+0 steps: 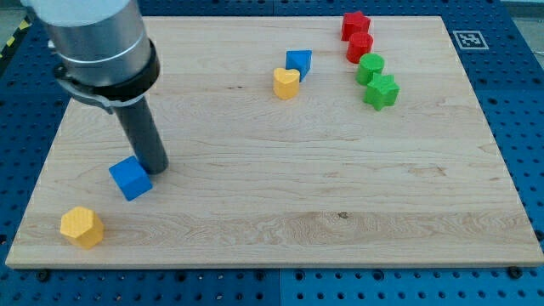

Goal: Move your arm closer to the green star

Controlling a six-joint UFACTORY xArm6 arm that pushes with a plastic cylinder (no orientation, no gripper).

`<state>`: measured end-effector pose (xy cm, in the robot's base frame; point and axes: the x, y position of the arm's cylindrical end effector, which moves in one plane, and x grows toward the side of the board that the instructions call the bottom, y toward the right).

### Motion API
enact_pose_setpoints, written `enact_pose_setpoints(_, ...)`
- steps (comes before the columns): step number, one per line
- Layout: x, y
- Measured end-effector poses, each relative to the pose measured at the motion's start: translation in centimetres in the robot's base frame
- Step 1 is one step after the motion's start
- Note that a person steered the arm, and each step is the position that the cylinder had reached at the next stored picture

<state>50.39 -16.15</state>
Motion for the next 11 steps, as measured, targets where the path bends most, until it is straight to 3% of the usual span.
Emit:
enact_pose_setpoints(3, 0.8, -3.1)
enact_pose_setpoints(4, -2.7, 1.2)
enact_pose_setpoints(7, -3.8, 23.9)
enact_pose_setpoints(8, -5.7, 28.2)
enact_pose_setpoints(9, -6.0, 28.5)
enact_pose_setpoints(11, -11.9, 26.2)
